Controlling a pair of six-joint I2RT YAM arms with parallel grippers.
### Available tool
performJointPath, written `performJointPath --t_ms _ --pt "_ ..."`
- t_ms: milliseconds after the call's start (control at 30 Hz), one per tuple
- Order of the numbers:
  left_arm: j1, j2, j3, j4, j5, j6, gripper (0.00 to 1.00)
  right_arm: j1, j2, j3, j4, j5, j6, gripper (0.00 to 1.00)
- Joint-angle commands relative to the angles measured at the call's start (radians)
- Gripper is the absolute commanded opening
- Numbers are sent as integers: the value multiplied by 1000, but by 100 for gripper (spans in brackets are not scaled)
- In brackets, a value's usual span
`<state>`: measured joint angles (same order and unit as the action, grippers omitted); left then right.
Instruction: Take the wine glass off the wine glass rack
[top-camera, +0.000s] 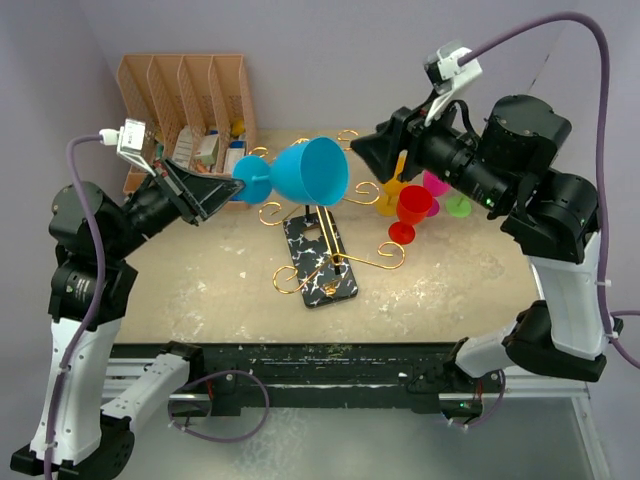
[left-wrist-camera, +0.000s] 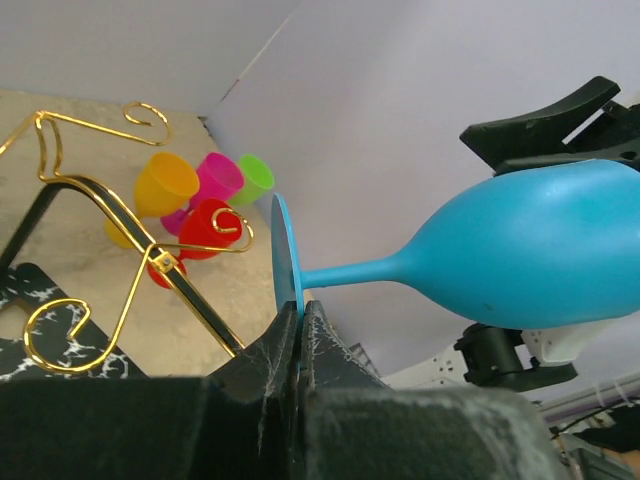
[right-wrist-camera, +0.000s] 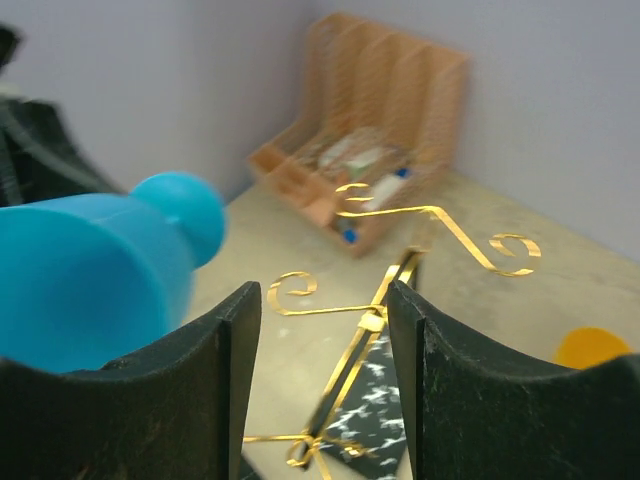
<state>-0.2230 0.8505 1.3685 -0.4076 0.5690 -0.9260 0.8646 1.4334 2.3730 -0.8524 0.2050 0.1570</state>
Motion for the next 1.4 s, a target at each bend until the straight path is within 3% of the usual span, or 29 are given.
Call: performJointPath --t_ms 0,567,867,1367 --pt "0 28 90 -134 -41 177 0 -3 -37 22 30 -387 120 56" --pt "0 33 131 -159 -54 196 0 -3 -74 -89 84 -395 136 52" --pt "1 31 133 -163 -51 196 0 -3 -120 -119 87 -322 134 48" --pt "0 29 153 -143 -27 176 0 -2 -50 -158 119 -333 122 48"
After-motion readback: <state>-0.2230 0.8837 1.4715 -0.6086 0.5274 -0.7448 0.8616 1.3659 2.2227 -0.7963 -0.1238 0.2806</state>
